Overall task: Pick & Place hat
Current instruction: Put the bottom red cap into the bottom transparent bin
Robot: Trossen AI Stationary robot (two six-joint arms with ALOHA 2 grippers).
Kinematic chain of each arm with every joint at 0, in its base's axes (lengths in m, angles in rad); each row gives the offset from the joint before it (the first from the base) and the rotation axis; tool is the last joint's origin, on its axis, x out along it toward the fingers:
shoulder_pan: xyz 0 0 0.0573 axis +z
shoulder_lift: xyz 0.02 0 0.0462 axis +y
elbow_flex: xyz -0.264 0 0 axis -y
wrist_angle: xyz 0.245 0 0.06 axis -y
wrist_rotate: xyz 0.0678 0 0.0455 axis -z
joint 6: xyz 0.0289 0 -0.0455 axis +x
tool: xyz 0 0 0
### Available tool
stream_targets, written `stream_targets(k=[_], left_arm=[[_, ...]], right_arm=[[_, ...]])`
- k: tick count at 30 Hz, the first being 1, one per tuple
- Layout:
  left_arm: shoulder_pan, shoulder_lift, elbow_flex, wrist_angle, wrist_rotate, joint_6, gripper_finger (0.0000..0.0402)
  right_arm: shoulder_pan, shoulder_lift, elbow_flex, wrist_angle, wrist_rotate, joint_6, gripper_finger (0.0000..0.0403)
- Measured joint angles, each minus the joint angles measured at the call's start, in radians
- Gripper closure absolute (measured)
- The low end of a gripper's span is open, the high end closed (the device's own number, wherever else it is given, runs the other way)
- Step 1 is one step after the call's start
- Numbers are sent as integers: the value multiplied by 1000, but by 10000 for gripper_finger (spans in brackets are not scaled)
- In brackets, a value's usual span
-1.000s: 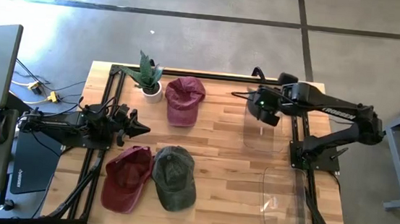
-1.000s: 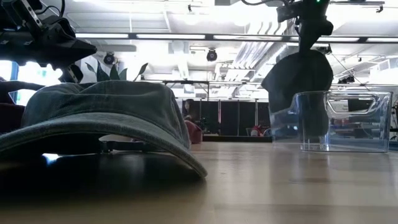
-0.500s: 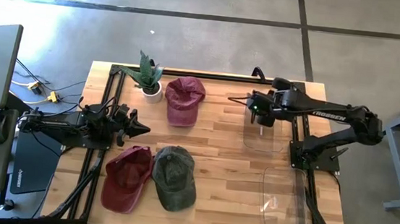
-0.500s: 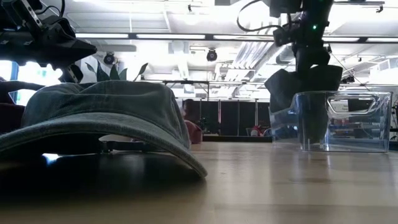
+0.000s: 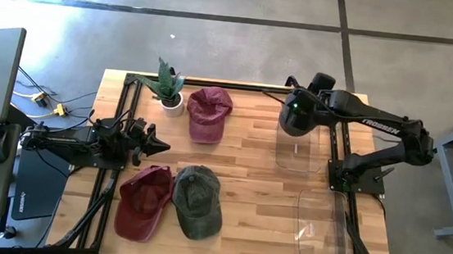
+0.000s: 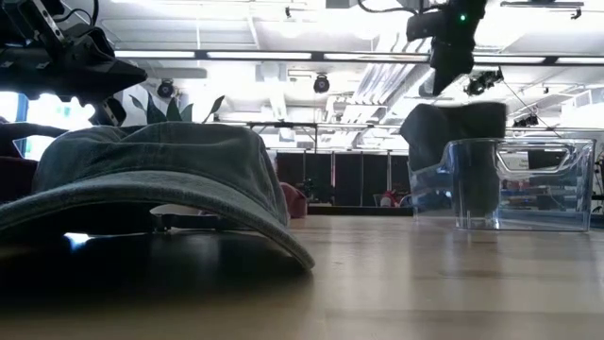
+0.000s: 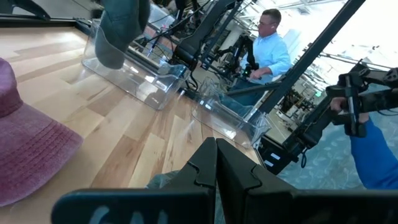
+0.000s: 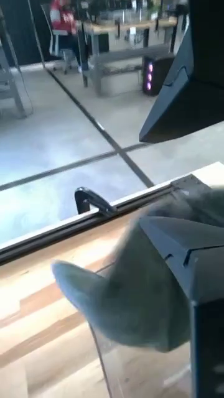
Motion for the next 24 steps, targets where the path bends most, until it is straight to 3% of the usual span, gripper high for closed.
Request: stream_targets(k=[8,14,16,20,24], left_arm=[[0,0,0,0,1,0,401],[0,0,0,0,1,0,401],[0,0,0,0,0,0,401],[0,0,0,0,0,1,401],[0,0,0,0,0,28,401]], right_arm=[[-116,1,-70,87,-79,-12,271],[-135,-6,-92,236,168,-12,299],[-115,-22,-92,282,195,-43,303],[-25,-64,-91,315,147,-51,304],[127,-87,-90,328,-1,66,304]])
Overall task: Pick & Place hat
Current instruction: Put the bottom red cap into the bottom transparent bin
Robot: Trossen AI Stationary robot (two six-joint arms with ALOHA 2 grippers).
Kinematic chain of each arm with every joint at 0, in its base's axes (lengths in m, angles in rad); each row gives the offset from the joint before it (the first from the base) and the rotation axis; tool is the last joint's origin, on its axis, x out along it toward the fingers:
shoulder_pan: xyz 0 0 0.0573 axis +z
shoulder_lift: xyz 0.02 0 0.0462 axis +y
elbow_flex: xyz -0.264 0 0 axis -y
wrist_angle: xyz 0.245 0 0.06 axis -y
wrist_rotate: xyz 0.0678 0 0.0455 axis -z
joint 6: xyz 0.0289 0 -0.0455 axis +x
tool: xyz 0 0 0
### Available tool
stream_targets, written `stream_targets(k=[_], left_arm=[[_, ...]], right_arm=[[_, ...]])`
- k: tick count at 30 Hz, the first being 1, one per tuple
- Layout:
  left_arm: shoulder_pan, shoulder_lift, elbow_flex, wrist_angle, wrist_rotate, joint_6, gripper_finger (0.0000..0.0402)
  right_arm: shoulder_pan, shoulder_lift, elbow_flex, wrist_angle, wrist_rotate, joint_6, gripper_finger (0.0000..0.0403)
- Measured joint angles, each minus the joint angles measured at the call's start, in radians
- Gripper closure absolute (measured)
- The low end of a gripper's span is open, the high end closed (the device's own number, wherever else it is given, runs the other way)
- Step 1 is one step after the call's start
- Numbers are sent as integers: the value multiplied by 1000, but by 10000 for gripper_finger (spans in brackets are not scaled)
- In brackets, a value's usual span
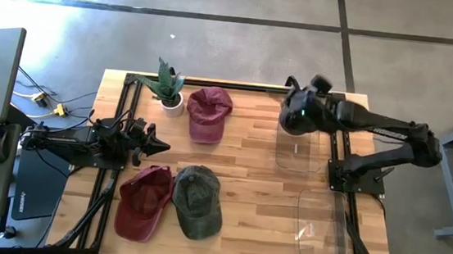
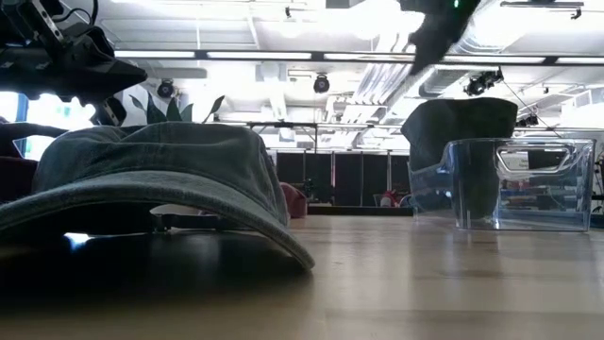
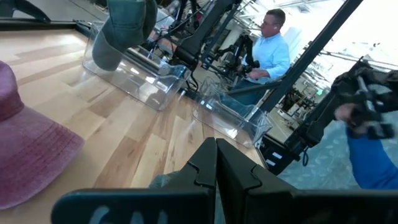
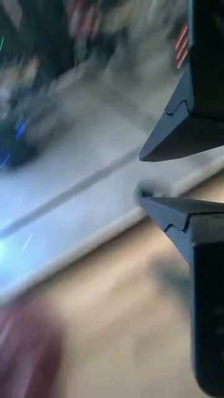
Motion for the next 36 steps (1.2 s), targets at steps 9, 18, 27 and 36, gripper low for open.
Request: stream_targets(k=[9,18,27,36], left_arm=[[0,1,0,2,10,153,401],[0,11,19,33,-48,245,401],[-96,387,202,34,-260,413,401],[-388,979,740,-625,-550,402,401]], right_arm=[[382,138,0,107,-142,210,304],[606,430,0,306,-130,230,304],[658,568,-1,482,-107,184,304],[666,557,-1,551,-105,144,304]])
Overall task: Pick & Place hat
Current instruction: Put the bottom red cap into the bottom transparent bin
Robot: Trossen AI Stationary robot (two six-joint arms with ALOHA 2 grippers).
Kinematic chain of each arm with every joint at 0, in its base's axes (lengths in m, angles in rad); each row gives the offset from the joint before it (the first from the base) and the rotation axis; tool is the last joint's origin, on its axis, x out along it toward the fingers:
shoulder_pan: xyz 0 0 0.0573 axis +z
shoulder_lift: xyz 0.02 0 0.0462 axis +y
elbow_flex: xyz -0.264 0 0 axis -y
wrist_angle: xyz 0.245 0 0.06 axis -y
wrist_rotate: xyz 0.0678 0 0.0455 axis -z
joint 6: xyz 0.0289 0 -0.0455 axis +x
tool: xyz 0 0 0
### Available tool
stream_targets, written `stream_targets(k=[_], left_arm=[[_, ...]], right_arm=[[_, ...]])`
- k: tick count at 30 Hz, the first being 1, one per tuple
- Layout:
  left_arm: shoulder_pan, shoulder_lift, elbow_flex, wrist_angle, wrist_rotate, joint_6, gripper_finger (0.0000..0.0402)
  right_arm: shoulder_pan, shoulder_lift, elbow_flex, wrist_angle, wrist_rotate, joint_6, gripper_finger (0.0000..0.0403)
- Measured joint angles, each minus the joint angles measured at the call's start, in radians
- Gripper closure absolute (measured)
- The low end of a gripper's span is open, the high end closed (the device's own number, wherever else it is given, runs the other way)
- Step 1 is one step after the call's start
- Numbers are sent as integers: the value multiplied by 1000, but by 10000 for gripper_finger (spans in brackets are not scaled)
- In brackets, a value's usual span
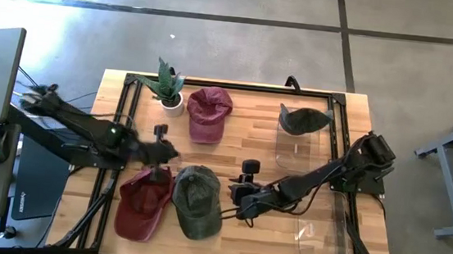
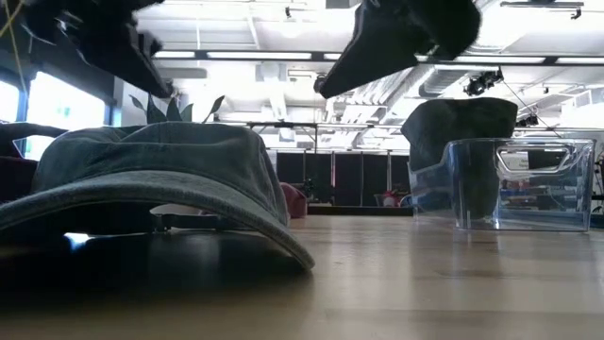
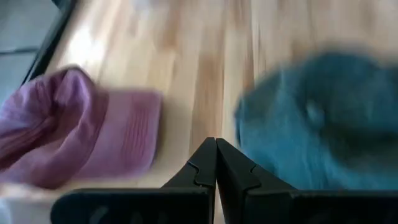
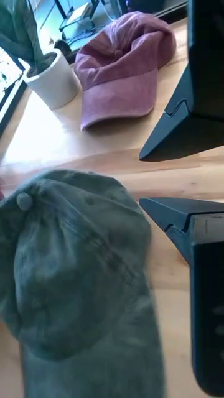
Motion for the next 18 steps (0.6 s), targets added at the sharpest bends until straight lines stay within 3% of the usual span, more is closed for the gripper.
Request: stream_targets(k=[5,9,14,18], left_arm=[[-123,291,323,-464,32,-198,399],[-175,464,461,-682,103,-321,366],[-167,540,430,-815,118,-457,266],[-115,538,340,-742,131,-465,169]], right_arm=[[17,0,0,-4,-3,0,304],[23,0,0,-4,-6,0,304],[23,0,0,-4,-35,15,304],[26,0,0,-4,-71,23,304]])
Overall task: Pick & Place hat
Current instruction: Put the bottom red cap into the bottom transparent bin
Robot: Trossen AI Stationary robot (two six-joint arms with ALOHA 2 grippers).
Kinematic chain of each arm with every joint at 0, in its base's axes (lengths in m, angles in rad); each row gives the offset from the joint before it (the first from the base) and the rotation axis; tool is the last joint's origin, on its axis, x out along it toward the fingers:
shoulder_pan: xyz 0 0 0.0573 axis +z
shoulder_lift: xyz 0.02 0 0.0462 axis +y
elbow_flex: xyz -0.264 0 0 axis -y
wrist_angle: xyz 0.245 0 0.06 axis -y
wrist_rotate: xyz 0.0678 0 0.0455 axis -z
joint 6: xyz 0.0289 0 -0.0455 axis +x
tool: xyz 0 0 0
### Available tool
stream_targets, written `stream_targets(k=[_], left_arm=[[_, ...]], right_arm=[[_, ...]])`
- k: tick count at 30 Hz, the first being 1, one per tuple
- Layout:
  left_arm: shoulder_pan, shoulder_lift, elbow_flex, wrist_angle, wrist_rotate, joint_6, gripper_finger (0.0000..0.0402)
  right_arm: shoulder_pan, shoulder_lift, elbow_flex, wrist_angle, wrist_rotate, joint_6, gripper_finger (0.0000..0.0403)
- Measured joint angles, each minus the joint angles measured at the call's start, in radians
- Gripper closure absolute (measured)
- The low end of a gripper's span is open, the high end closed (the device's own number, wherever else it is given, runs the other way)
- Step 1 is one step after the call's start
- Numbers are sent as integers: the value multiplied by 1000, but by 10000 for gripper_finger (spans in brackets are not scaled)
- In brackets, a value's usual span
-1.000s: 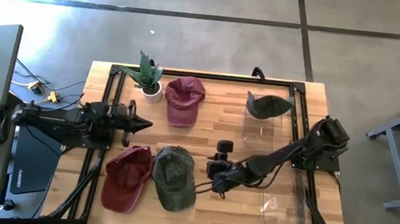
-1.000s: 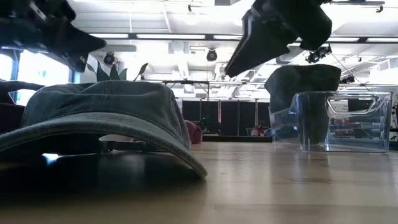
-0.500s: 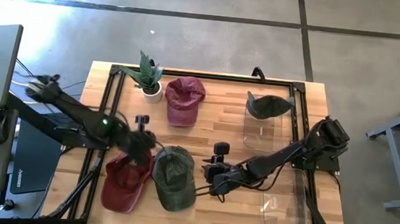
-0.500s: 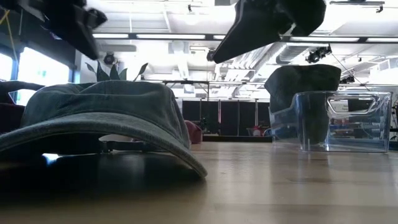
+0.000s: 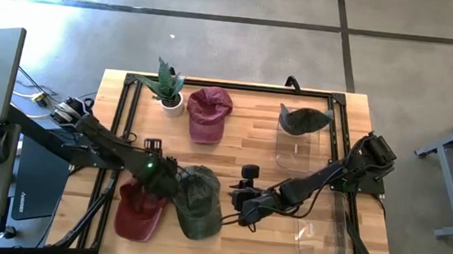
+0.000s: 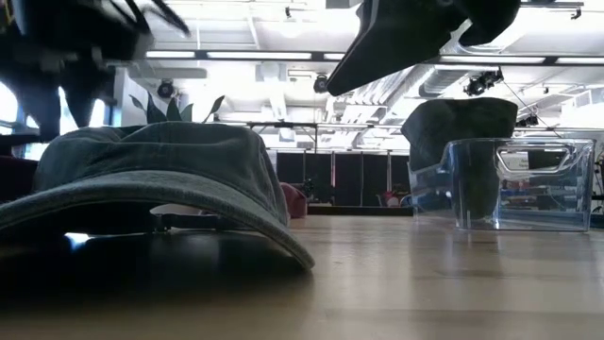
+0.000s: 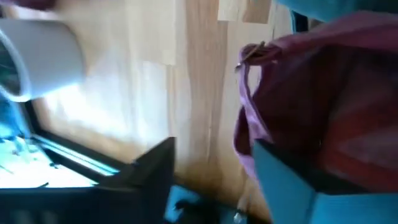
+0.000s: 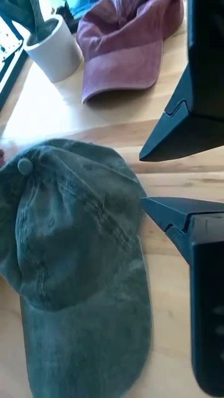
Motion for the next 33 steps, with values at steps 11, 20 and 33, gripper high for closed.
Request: stream_targets(k=[11,20,33], left_arm=[[97,-36,-234,279,152,132,114],[98,-36,-347,377,107,149,206],[98,-79,-83,-56,-183,-71,383]], right_arm=[[11,0,0,0,-10,0,304],[11,0,0,0,-11,-4,304],[9,0,0,0,-5,-8,304]])
